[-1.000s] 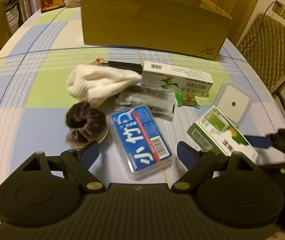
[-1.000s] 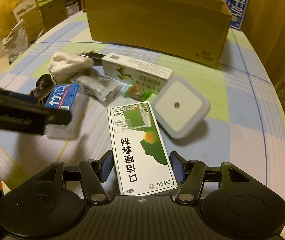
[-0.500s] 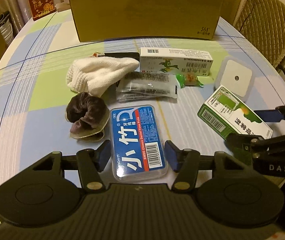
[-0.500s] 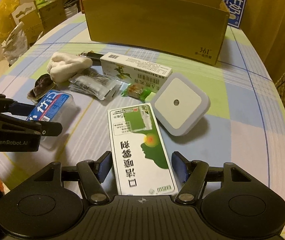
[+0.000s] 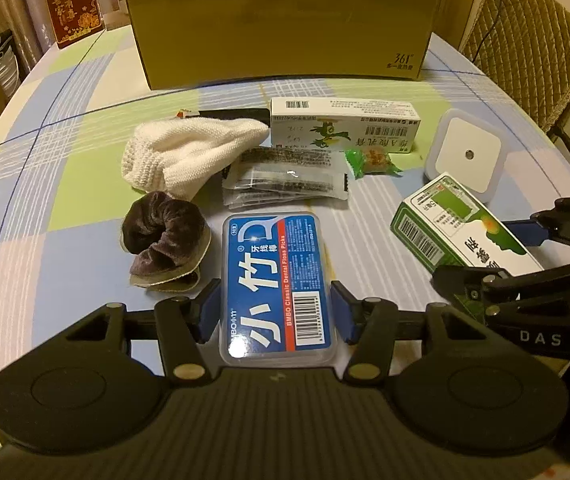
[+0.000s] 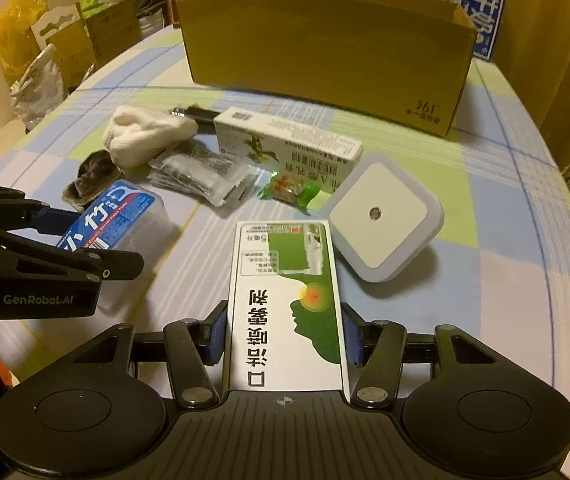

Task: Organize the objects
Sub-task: 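Carry both boxes into the cardboard box and open both tools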

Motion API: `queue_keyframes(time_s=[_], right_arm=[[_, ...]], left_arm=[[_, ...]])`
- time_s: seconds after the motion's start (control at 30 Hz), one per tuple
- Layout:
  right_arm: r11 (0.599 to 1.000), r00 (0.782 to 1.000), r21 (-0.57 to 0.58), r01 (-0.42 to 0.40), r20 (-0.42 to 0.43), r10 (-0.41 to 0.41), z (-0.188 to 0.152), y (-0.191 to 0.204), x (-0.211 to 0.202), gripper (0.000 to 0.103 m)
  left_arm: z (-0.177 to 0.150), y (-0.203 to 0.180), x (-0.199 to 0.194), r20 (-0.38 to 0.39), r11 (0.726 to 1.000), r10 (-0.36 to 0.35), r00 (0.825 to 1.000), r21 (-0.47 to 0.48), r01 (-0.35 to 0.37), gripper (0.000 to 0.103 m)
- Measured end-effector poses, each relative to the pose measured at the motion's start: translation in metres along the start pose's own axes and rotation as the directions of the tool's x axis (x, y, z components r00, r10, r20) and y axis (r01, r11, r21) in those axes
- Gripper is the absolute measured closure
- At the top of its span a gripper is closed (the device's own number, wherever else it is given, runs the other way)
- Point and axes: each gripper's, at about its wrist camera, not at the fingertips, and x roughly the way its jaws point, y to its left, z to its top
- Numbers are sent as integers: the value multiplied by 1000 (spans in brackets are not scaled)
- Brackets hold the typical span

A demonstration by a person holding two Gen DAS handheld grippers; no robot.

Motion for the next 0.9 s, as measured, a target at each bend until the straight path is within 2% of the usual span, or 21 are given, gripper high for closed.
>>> queue_keyframes(time_s=[0.27,0.43,0.6,0.7,0.9], right_arm=[[999,998,53,4,70,-8,4,2,-35,51],[997,992,71,6,126,-15,20,-1,-58,51],[995,981,95,14,191,-32,58,-16,-78,51],[993,974,117,13,224,-39,88,-28,-87,51],[990,962,141,0,270,-38,152,-54,-86,51]], left_arm=[[3,0,-30,45,1000,3,999,-8,-2,52],[21,0,-52,88,1000,-15,996,-6,16,52],[60,5,-71,142,999,-37,989,4,37,52],[91,9,-78,171,999,-29,985,26,25,52],[159,18,-81,224,998,-49,973,49,39,52]])
